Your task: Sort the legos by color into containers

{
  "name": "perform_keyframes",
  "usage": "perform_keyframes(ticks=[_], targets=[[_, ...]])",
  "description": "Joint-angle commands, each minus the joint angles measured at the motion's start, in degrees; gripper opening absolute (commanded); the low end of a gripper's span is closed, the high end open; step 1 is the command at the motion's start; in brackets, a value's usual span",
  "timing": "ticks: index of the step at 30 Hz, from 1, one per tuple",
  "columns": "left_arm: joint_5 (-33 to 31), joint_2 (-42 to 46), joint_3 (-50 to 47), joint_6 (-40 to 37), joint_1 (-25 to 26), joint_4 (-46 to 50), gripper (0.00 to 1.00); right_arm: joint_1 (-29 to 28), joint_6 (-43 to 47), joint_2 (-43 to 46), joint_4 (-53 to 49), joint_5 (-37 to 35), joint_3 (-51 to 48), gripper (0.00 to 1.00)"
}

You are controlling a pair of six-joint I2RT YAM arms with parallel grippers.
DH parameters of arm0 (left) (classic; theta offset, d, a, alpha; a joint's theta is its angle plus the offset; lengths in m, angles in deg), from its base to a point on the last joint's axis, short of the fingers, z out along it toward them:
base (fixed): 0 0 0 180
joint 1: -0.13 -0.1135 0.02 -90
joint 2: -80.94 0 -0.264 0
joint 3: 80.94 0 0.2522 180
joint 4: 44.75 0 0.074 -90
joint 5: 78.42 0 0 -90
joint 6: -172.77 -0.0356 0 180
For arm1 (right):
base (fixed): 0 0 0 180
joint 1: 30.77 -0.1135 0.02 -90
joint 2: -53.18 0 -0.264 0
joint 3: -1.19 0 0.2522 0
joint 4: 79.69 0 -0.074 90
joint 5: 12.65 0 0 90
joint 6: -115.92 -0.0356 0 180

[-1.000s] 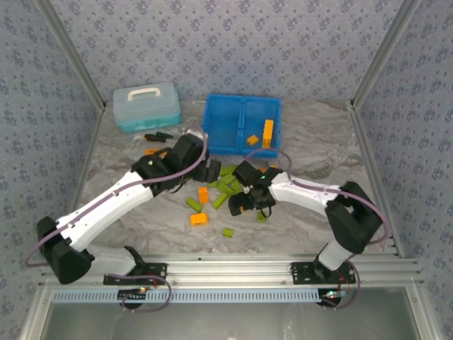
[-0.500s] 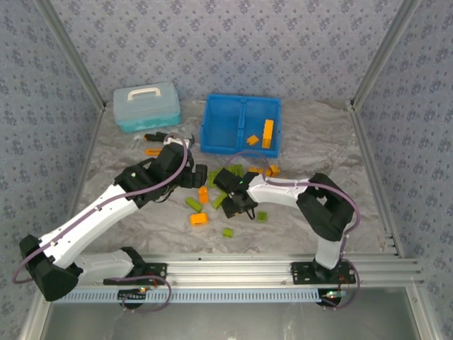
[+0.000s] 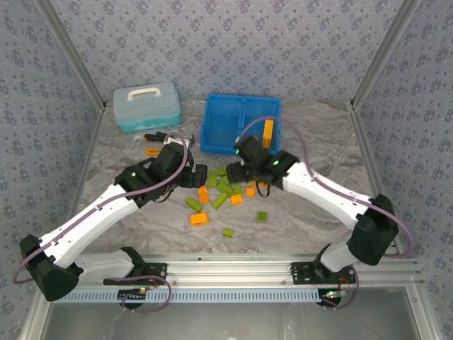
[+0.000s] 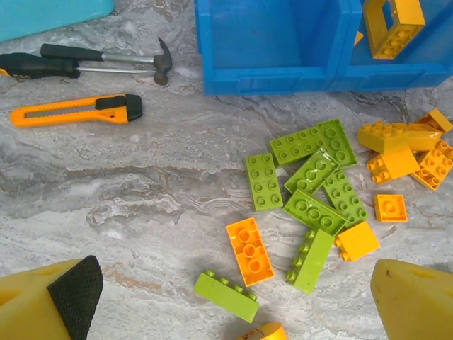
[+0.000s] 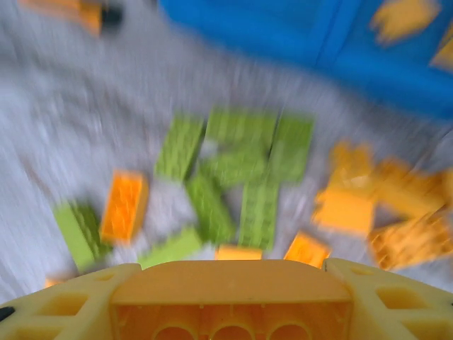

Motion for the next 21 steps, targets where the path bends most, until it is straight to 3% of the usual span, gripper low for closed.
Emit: perform_keyframes(ticks=[1,3,9,16,19,21], targets=[[2.38,-0.50,-0.16,1.42,-0.13,-1.34,0.99,7.76,3.99,-2.80,2.39,-2.78,4.13,0.57],[4.66,-0.92,-0.37,1.46,-0.15,-2.10,0.99,12.86,5.98,-8.30,3.82,-2.49,9.61,0.57],[9.85,-1.46,-0.80,-0.88,2.15,-2.66,0.99,20.66,9.11,-28.02,-1.23,0.61,28.55,0.57],[13.07,-1.94,-3.03,-2.64,3.34,-3.49,0.99,22.80,8.87,-43.54,-8.43,6.34,48.35,0.60],[13.49,-3.24,-4.32,-4.05,3.90,-4.13,0.99,23.20,6.91,-46.21,-11.21,6.69,54.24,0.78],[13.69,-3.80,-5.14,-4.34,4.21,-6.40,0.99,23.51,6.03,-45.88,-12.34,6.88,56.09,0.84]])
